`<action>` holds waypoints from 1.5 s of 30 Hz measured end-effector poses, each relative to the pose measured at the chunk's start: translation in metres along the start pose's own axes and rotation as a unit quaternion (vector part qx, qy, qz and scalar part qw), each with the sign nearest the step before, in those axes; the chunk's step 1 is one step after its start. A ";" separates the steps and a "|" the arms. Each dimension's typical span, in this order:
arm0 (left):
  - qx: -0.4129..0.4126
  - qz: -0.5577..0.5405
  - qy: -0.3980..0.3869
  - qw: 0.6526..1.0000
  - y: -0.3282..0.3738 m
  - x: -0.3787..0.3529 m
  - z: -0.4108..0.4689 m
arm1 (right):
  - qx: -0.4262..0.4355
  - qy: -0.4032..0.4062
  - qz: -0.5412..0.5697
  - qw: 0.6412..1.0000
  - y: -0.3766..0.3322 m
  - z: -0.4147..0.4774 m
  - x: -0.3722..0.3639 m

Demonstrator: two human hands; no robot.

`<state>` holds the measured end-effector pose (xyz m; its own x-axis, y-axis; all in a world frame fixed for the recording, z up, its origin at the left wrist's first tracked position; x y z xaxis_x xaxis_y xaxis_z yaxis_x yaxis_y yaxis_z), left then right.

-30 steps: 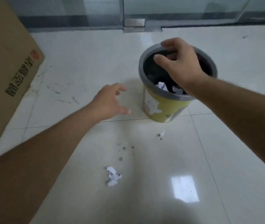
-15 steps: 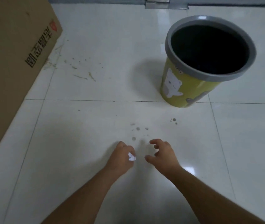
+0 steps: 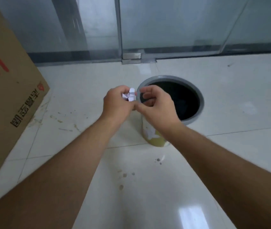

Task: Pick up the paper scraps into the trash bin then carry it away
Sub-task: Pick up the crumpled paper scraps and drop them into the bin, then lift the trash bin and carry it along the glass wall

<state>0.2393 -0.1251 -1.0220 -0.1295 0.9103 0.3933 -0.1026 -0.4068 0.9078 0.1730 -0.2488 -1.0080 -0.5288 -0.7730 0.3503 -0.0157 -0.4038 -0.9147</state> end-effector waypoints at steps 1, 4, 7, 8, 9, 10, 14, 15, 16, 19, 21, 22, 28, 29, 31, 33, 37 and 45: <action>-0.005 -0.005 -0.006 1.000 0.019 -0.007 0.008 | -0.007 0.014 0.007 1.000 -0.007 0.016 0.014; 0.011 -0.006 -0.045 0.999 0.054 -0.030 0.018 | -0.055 0.056 0.002 0.997 -0.009 0.054 0.060; 0.015 -0.002 -0.065 0.998 0.066 -0.050 0.020 | -0.066 0.089 -0.021 0.994 -0.001 0.072 0.093; 0.014 -0.007 -0.069 0.998 0.068 -0.055 0.020 | -0.068 0.095 -0.025 0.993 0.001 0.074 0.099; 0.015 -0.012 -0.070 0.997 0.070 -0.059 0.021 | -0.070 0.097 -0.025 0.992 0.003 0.075 0.103; 0.018 -0.017 -0.071 0.997 0.072 -0.062 0.021 | -0.072 0.096 -0.025 0.992 0.006 0.074 0.104; 0.054 0.002 -0.166 0.985 0.069 -0.080 0.018 | -0.065 0.087 -0.032 0.994 0.013 0.072 0.106; 0.057 0.023 -0.201 0.978 0.066 -0.082 0.016 | -0.062 0.089 -0.035 0.993 0.016 0.073 0.107; 0.049 0.045 -0.220 0.973 0.062 -0.083 0.015 | -0.063 0.092 -0.038 0.993 0.019 0.074 0.109; -0.003 0.081 -0.169 0.982 0.045 -0.069 0.018 | -0.072 0.106 -0.053 0.990 0.030 0.078 0.121; -0.008 0.084 -0.091 0.992 0.029 -0.049 0.025 | -0.072 0.126 -0.064 0.987 0.040 0.082 0.134; 0.002 0.090 -0.061 0.994 0.018 -0.038 0.028 | -0.076 0.135 -0.072 0.985 0.047 0.082 0.140; 0.098 0.108 -0.050 0.988 -0.040 -0.007 0.026 | -0.136 0.165 -0.125 0.969 0.096 0.082 0.163; 0.104 0.109 -0.055 0.987 -0.043 -0.009 0.025 | -0.144 0.165 -0.133 0.967 0.103 0.082 0.162; 0.104 0.110 -0.061 0.987 -0.044 -0.017 0.025 | -0.153 0.159 -0.153 0.963 0.115 0.084 0.159; 0.104 0.104 -0.068 0.987 -0.040 -0.031 0.027 | -0.158 0.143 -0.187 0.959 0.124 0.086 0.153; 0.119 0.079 -0.119 0.983 -0.038 -0.067 0.026 | -0.206 0.082 -0.221 0.950 0.143 0.088 0.136; 0.080 0.065 -0.080 0.991 -0.051 -0.112 0.023 | -0.251 0.089 -0.146 0.953 0.170 0.095 0.110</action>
<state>0.2818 -0.2045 -1.1085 0.0276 0.8564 0.5156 0.0640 -0.5163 0.8540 0.1927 -0.4490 -1.1060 -0.5745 -0.5511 0.6052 -0.5637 -0.2697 -0.7807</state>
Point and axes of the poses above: each hand's wrist, its own z-axis towards the middle knuckle, its own x-axis out of the back of the hand, y = z × x, the point moved 4 cm from there along z, towards the middle knuckle, and after that the axes turned 11 degrees about y, right-handed, at the moved point
